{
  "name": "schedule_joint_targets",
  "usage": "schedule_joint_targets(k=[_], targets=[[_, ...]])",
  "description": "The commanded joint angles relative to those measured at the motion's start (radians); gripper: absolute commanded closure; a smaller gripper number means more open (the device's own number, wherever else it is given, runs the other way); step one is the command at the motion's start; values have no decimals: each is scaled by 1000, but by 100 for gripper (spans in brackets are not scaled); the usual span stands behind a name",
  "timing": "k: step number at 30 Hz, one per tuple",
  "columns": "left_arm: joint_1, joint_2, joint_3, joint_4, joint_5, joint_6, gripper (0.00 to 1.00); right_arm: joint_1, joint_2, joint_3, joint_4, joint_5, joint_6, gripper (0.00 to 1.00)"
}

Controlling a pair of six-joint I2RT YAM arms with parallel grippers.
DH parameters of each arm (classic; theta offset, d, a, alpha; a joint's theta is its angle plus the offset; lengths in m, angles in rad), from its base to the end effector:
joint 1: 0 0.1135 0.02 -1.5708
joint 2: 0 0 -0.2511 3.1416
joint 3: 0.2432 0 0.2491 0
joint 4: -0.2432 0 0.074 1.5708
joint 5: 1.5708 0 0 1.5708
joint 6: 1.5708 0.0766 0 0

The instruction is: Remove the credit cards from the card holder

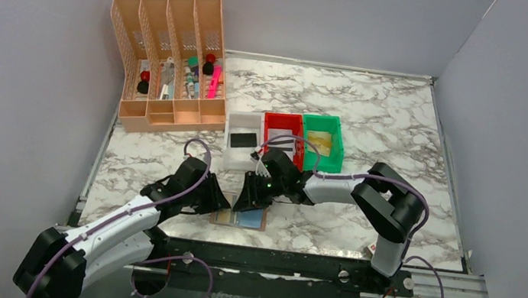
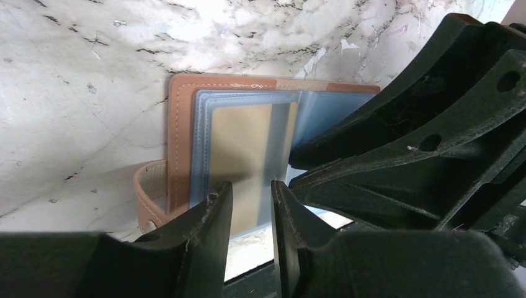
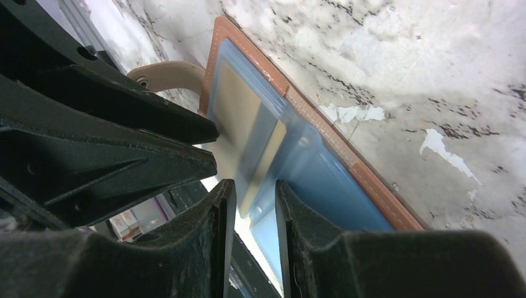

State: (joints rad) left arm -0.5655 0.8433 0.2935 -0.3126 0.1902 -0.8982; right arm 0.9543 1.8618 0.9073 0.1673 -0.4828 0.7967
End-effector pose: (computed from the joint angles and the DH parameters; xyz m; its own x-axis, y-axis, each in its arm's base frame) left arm 0.1506 -0.1127 0.1125 -0.8923 -0.3434 -0.2930 -0.1090 0.7938 -0.5984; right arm 0.1912 0.3313 0.0909 -0.9385 -0.2290 -0.2583 -0.3448 0.5844 0.7346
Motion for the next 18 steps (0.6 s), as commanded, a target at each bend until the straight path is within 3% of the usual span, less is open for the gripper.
schedule_joint_targets(k=[1,6,13,18], targets=[[-14,26,-7,-20,-26,-7,67,0,52,-22,43,-46,33,64],[-26,64,-39,15,12,-19,70,0,75,5,61,-88,36,65],[-30,-34,-84,26,-8,-73,75,-10,91,-19,162,-154,99,77],[-31,-91,-11,-55,-116,-56,67,-16,77,-18,79,-59,82,89]])
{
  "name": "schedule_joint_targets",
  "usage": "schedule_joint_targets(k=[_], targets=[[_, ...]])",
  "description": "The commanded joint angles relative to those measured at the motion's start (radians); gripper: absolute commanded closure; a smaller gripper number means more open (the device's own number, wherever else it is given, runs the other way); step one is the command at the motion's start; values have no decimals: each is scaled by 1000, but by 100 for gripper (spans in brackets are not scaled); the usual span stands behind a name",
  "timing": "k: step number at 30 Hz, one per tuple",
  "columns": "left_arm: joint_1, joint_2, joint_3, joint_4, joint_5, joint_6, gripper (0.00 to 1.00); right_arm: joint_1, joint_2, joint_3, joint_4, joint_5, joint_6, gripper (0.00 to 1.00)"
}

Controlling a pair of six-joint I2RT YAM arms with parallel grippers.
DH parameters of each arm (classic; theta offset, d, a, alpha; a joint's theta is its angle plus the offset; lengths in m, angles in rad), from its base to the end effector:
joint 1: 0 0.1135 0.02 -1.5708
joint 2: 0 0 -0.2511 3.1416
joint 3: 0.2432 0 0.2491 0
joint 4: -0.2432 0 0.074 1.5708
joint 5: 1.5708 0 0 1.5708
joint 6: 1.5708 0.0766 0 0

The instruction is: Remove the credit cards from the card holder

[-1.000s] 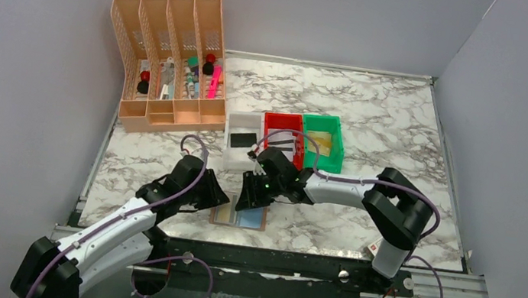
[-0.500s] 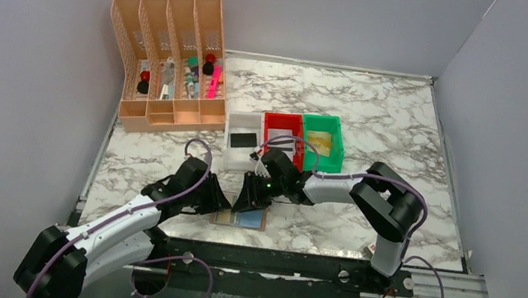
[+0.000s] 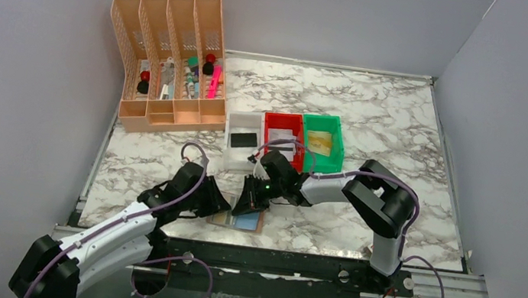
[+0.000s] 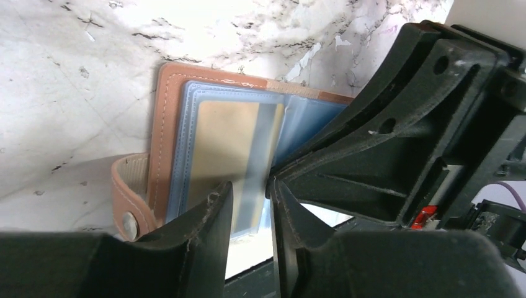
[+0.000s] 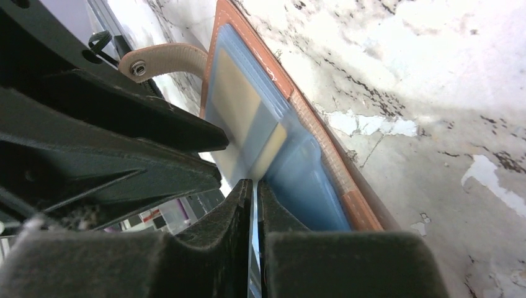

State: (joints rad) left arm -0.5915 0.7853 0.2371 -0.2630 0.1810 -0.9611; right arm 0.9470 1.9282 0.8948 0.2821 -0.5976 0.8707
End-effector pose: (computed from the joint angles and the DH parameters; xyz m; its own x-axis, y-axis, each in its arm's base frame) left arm 0.1441 -0.1134 0.1079 -0.8787 -0.3812 -0.2873 -0.1205 0.7595 -0.6393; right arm 0.1890 0.3364 0.0780 -0.9537 -0.2429 -0.1771 -0.2821 0.5198 0.8064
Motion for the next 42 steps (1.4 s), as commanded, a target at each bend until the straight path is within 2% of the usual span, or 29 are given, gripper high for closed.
schedule_joint_targets(k=[1,5,12,19,23,26,29,33,36,39,42], targets=[[-5,-38,66,-133,-140,12,64,-11,4,-10,-53,77,4,89],[-4,-28,105,-180,-203,24,60,-24,-8,-27,-80,110,0,89],[-6,25,76,-141,-144,31,61,-32,-11,-39,-63,108,6,86],[-7,59,32,-73,-40,28,72,-33,6,-31,-31,63,21,73],[-12,86,-2,-21,9,12,75,-33,16,-23,-39,58,19,72],[-17,84,-9,-14,4,7,77,-33,8,-49,31,25,39,75],[-19,76,-13,-7,2,2,77,-33,0,-64,97,-11,62,86],[-19,60,-5,-10,-7,4,77,-39,-28,-67,82,-4,59,96],[-19,30,9,-29,-34,5,72,-55,-68,-97,71,13,52,99],[-19,-15,27,-59,-73,7,64,-75,-91,-141,101,-33,49,99],[-19,-51,43,-69,-93,7,61,-81,-112,-183,148,-60,57,99]])
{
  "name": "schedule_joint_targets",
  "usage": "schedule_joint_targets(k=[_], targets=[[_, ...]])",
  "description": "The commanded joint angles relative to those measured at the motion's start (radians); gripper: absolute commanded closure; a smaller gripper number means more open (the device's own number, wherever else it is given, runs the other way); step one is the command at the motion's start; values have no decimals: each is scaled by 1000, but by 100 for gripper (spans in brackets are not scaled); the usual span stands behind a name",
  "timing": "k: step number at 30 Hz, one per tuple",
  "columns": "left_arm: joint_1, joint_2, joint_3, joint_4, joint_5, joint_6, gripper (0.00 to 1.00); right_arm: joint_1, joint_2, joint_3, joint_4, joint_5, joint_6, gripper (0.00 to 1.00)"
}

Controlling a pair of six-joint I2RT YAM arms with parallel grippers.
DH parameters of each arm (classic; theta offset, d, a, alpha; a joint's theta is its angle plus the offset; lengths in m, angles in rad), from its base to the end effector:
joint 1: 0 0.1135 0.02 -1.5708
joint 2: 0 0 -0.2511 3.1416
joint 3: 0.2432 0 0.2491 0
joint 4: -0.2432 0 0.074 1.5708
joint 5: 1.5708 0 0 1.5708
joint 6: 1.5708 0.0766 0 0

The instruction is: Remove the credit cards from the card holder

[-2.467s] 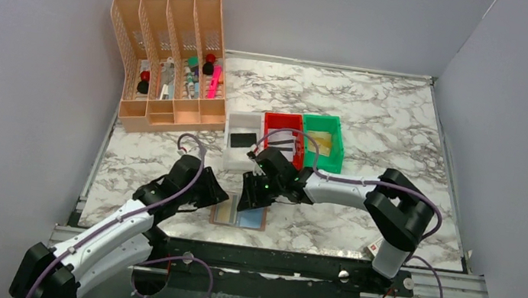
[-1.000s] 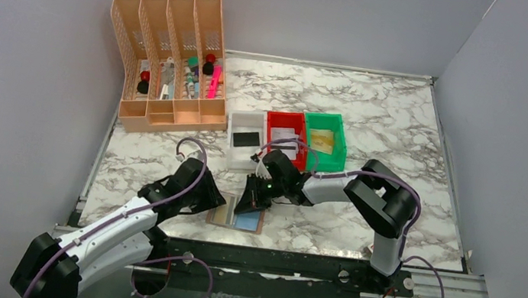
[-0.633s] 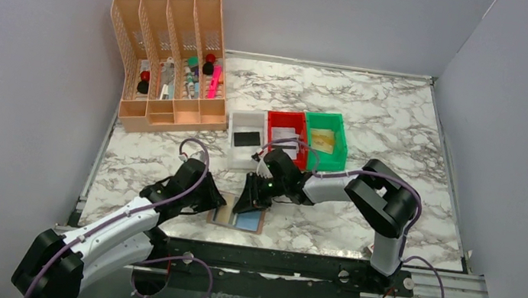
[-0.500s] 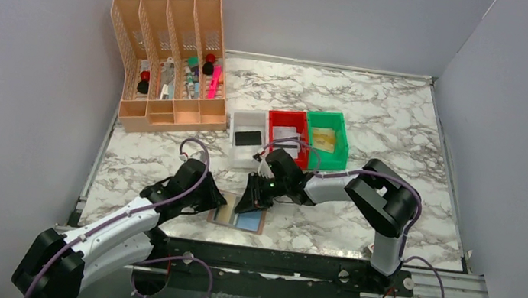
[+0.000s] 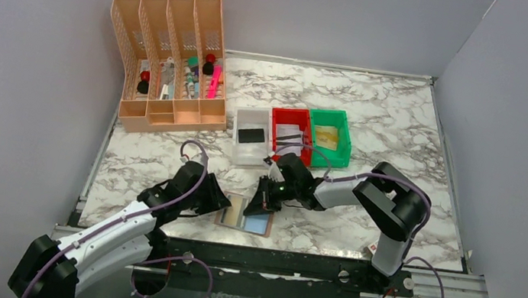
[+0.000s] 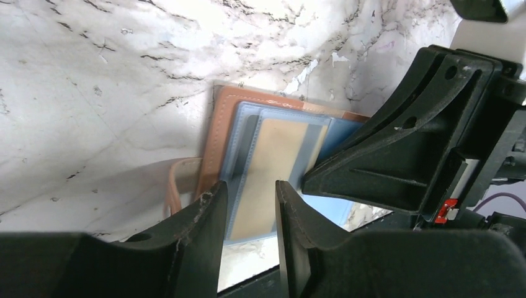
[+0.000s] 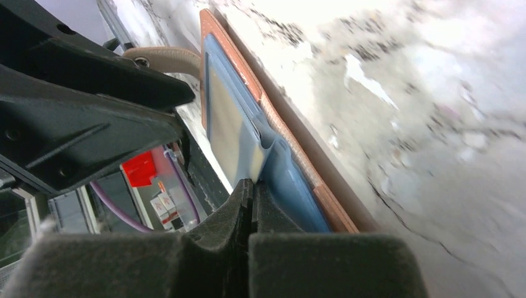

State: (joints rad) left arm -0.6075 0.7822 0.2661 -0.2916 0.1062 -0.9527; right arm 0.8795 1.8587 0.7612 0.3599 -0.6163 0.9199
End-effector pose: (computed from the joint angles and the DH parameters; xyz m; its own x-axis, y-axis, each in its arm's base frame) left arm 0.1477 -0.1126 0.1148 -0.8555 -0.3922 -0.3381 -0.1198 0.7851 -0.6077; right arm 0.1928 0.3024 0.0746 -0.9769 -0.1622 -0.1392 -0.2051 0.5277 0.8243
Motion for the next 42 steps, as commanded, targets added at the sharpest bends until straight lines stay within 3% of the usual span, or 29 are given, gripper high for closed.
schedule_joint_targets(k=[1,6,13,15,19,21,24,27,31,34,42], targets=[[-4,-57,19,-38,-17,0,61,-15,-49,-63,87,-53,10,99],[-4,-63,44,-25,1,28,60,-34,-83,-107,62,-39,-16,99],[-3,-56,59,40,44,42,59,-112,-78,-288,577,-259,190,99],[-3,-57,62,48,48,40,59,-118,-81,-284,485,-240,156,99],[-4,-51,59,101,100,58,59,-118,-146,-194,9,-47,-66,99],[-3,-28,52,166,154,68,60,-119,-173,-178,-81,15,-124,99],[-12,64,58,269,248,87,61,-118,-143,-153,-96,-12,-149,99],[-62,187,102,295,255,127,61,-118,-116,-149,-63,-30,-138,99],[-138,354,152,317,208,140,63,-119,-101,-122,-90,-13,-152,99],[-163,448,164,269,132,107,70,-119,-117,-111,-133,15,-168,99],[-166,474,122,131,-19,71,79,-182,-169,-176,-168,-8,-182,99]])
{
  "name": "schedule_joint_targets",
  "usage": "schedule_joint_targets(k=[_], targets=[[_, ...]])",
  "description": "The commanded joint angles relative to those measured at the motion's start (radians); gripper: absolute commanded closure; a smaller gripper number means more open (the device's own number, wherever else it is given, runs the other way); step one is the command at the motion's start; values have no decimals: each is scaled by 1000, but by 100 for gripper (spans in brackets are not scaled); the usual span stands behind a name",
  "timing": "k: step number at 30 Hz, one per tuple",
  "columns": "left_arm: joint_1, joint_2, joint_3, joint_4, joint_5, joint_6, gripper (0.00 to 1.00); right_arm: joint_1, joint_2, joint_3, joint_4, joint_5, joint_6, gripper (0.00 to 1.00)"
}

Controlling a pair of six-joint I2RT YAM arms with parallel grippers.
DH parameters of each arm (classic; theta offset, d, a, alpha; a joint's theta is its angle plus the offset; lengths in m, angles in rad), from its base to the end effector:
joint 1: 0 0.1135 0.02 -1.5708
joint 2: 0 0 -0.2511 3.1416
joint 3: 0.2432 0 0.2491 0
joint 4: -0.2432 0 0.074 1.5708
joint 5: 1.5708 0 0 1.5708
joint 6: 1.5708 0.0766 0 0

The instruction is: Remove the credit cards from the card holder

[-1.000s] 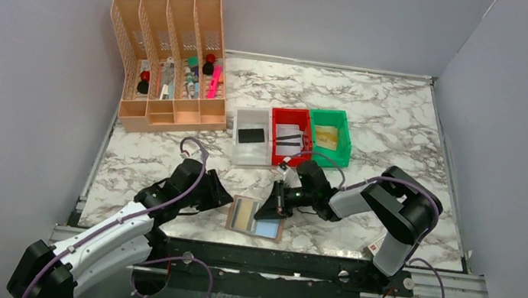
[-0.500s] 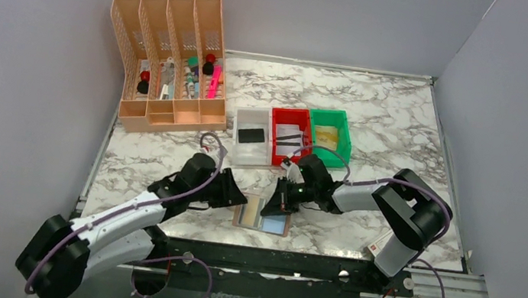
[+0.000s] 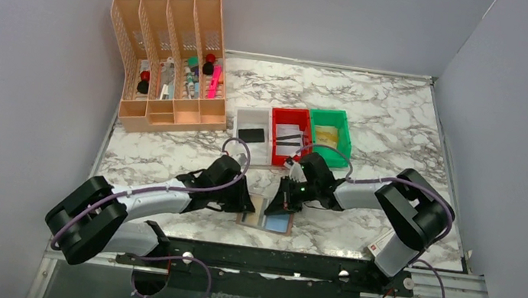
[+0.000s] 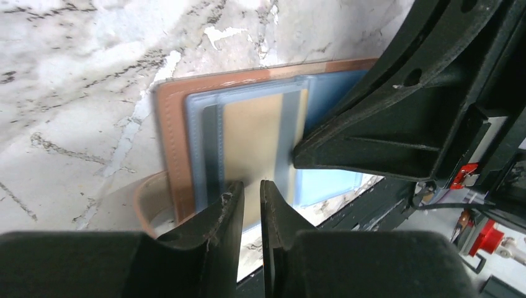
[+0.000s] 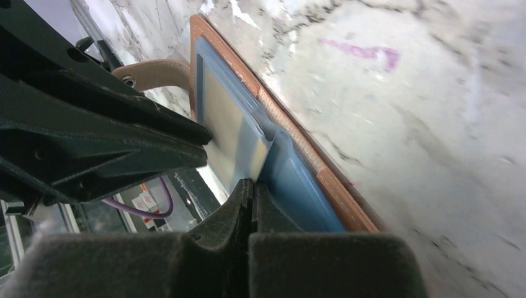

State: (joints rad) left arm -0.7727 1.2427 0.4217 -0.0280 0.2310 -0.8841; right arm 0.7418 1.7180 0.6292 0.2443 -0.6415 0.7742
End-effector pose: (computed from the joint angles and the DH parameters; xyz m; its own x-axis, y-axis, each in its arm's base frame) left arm 0.1638 -0.1842 0.1036 -0.9500 -0.1251 -0.2860 0.0839 0.7802 -0.6199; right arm 0.1990 0.2446 0.0743 -0.9774 -0.1359 -0.1620 -0.2111 0.5835 0.7842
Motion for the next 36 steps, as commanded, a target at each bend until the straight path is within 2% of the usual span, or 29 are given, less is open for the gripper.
schedule_joint_targets(k=[1,9,16,19,25,28,31,33,36], targets=[[0,14,-38,-133,-146,1,79,-54,-30,-53,-43,-4,-36,99],[0,40,-32,-132,-145,15,81,-94,-32,-105,33,-146,-21,99],[-5,55,-30,-126,-142,14,83,-100,-93,-104,-139,-5,-133,99],[-7,62,-29,-123,-139,16,84,-103,-109,-101,-180,-6,-166,99],[-8,65,-16,-121,-136,21,84,-113,-106,-107,-159,-27,-162,98],[-9,60,-10,-113,-130,27,84,-112,-131,-97,-123,-34,-143,87],[-10,58,-9,-104,-121,30,84,-109,-141,-57,-156,-7,-142,77],[-11,60,-11,-98,-121,27,84,-98,-134,-19,-192,45,-147,73],[-11,64,-5,-96,-117,28,84,-60,-111,79,-311,217,-163,63]])
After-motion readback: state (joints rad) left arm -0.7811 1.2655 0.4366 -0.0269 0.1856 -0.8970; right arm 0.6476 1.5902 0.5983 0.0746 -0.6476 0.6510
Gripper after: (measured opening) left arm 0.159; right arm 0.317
